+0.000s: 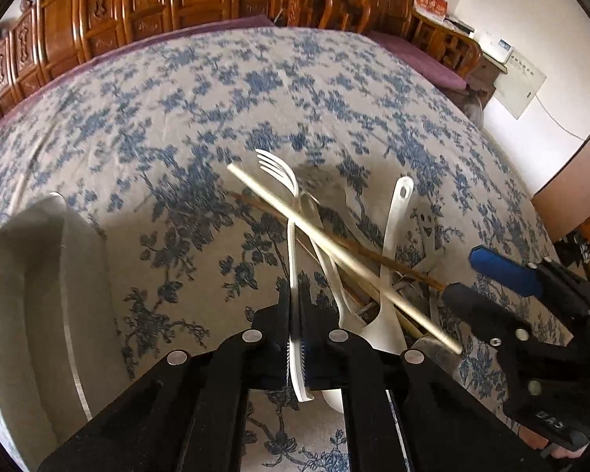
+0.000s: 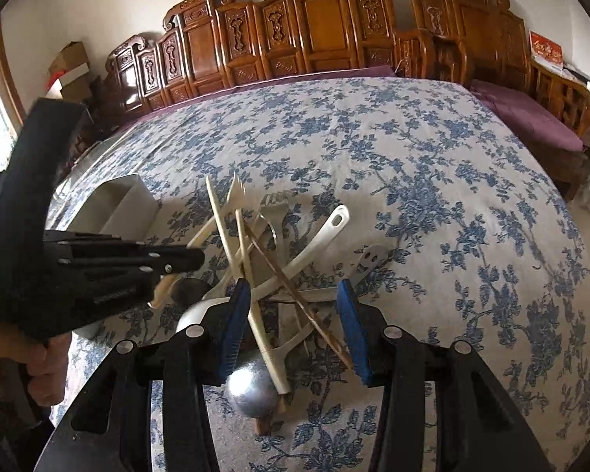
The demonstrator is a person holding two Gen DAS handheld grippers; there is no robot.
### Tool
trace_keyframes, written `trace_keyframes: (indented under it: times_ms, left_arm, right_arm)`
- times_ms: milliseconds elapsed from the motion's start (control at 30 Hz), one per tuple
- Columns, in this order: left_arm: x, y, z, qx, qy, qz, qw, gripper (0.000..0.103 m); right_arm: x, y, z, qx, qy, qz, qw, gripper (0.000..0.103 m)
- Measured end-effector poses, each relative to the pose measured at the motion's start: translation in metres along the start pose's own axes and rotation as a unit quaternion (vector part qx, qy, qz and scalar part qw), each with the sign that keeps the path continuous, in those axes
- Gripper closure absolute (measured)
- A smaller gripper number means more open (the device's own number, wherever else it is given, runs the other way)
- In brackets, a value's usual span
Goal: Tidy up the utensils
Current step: 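Grasp the white plastic fork with the left tool while the right tool grasps a wooden chopstick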
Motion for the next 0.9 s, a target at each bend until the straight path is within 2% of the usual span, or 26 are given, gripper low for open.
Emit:
trace_keyframes:
  times_ms: [200,300,533,733,900]
  left_arm:
    - [0.032,0.007,0.004,-0.010,0.024,-0.035,0.9990,0.100]
    - [0.043,0.005,0.012,-0.005,0.026,-0.039,0.9989,0.100]
    - [0.062,-0.015,0.022,0.006,0.034,-0.049,0.9982,0.100]
    - [0.076,-0.017,0.033,0.018,0.045,-0.063,0.9968,0.100]
    - [0.092,-0.023,0.040,0.021,0.047,-0.074,0.9959,0.100]
  right_arm:
    - [-0.006,-0.004,0.012,0.020,0.033,0.015,0.999,0.064]
    - [-0.010,-0.006,0.016,0.029,0.039,0.025,0.999,0.068]
    - [-0.016,-0.008,0.012,0.035,0.038,0.038,0.998,0.072]
    - [-0.024,-0.011,0.020,0.063,0.033,0.049,0.996,0.073]
    - [-0.027,-0.013,0.015,0.062,0.028,0.064,0.996,0.073]
Point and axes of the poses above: each gripper's, at about its wrist camera, not at the fingertips, and x roughly against the way its jaws point, z to its left, y to its top, the point moved 4 cm from there along -x, roughly the way its jaws point, and after that the axes turned 8 degrees about -x, right-handed, at the moved point
